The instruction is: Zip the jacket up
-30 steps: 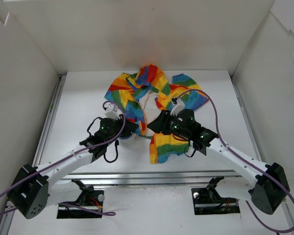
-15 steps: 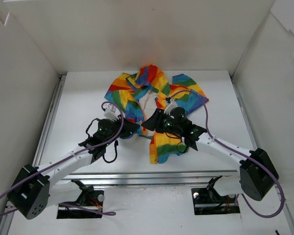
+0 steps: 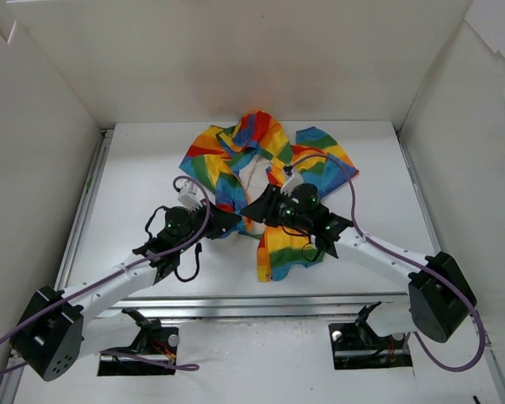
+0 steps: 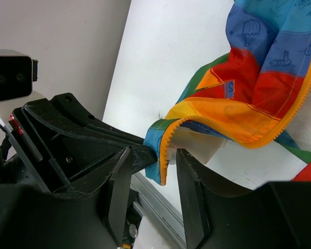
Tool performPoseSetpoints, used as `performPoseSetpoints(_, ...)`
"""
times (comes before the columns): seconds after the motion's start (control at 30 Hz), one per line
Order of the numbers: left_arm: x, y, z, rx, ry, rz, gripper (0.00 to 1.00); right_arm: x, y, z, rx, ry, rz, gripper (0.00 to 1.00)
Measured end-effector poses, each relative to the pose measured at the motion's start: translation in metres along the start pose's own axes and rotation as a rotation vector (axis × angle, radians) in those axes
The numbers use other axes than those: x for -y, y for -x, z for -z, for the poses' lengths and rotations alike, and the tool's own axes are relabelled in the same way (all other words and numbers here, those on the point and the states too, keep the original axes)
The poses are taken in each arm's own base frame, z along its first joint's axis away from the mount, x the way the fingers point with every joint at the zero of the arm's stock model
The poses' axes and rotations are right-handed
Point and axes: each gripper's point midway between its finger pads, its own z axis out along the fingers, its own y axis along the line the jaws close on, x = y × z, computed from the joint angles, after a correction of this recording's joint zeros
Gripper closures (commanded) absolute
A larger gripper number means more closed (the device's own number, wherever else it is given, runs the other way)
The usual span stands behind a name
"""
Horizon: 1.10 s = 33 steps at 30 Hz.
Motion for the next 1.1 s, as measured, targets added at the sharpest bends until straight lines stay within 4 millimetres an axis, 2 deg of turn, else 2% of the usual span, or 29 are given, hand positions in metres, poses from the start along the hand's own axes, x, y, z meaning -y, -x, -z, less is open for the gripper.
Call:
performPoseSetpoints(0.23, 0.008, 0.001, 0.0, 0.004, -0.035, 0.015, 1.0, 0.001, -0.004, -0.005, -0.018, 0.006, -0.035, 0.69)
performPoseSetpoints(0.47, 0.004, -0.001, 0.002, -0.001, -0.043, 0.035, 1.0, -0.005, 0.0, -0.005, 0.002, 0.031, -0.053, 0.95)
performPoseSetpoints(0.53, 0.006, -0.001, 0.002, 0.001, -0.051, 0.035, 1.0, -0.006, 0.001, -0.006, 0.005, 0.034, -0.06, 1.0)
performPoseSetpoints(0.6, 0.008, 0.001, 0.003, 0.007, -0.058, 0.036, 1.0, -0.008, 0.002, -0.006, 0.01, 0.043, -0.065, 1.0)
performPoseSetpoints(0.7, 0.01, 0.004, 0.006, 0.019, -0.068, 0.035, 0.91, -0.011, 0.005, -0.006, 0.018, 0.055, -0.07, 1.0)
performPoseSetpoints(0.73, 0.011, 0.005, 0.007, 0.021, -0.072, 0.034, 0.85, -0.012, 0.005, -0.007, 0.021, 0.058, -0.072, 1.0)
performPoseSetpoints(0.83, 0.014, 0.004, 0.009, 0.021, -0.087, 0.035, 0.78, -0.014, 0.006, -0.007, 0.03, 0.071, -0.083, 1.0)
performPoseSetpoints(1.0, 0.019, 0.005, 0.009, 0.019, -0.111, 0.033, 0.84, -0.016, 0.007, -0.007, 0.032, 0.083, -0.107, 1.0)
performPoseSetpoints(1.1, 0.021, 0.006, 0.009, 0.022, -0.121, 0.033, 0.95, -0.02, 0.009, -0.007, 0.039, 0.101, -0.112, 1.0)
